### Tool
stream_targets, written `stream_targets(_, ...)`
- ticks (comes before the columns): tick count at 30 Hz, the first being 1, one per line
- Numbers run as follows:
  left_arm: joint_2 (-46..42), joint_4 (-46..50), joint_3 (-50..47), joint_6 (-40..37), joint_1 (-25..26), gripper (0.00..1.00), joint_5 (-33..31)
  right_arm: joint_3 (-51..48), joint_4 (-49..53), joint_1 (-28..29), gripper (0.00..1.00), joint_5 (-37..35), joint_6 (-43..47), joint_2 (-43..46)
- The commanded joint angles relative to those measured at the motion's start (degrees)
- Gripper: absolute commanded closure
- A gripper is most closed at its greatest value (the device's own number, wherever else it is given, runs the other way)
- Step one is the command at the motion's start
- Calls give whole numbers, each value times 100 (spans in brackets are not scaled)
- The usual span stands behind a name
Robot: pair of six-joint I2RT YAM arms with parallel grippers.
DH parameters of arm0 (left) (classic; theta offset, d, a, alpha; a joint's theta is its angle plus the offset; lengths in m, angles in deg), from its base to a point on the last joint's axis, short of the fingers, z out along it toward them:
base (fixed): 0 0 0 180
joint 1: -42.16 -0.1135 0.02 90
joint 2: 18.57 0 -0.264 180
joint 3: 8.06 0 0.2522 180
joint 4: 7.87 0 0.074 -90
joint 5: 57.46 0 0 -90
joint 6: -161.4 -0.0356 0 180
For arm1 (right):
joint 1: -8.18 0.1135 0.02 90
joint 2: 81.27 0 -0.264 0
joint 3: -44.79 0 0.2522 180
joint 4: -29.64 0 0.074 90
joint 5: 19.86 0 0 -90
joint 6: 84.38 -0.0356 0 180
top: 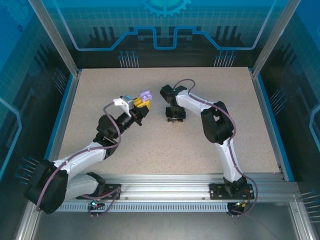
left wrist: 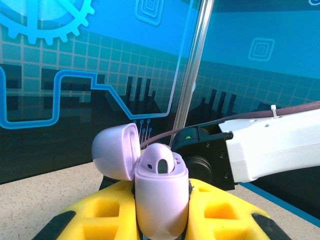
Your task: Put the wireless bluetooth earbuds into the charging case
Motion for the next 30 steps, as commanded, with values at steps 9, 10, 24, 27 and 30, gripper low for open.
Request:
stream_targets(9,-97,-101,87,97,-39,100,36,-60,-45,-39,66,318,-1554,-182)
stream_targets(10,-97,-101,86,98,-38,100,34,-40,-20,-39,66,302,-1619,-203)
stream_targets(24,-85,-143,51,87,-38,100,8,-39,-41,-118,72,342,-2003,-246)
stream_targets(27,-84,-146,43,76,-43,100,-1,-44,-75,-109,76,365,-1920,-246)
stream_targets(30,-84,-158,42,70,-40,100,-9,-6,-95,-92,78,397,-1725,-246)
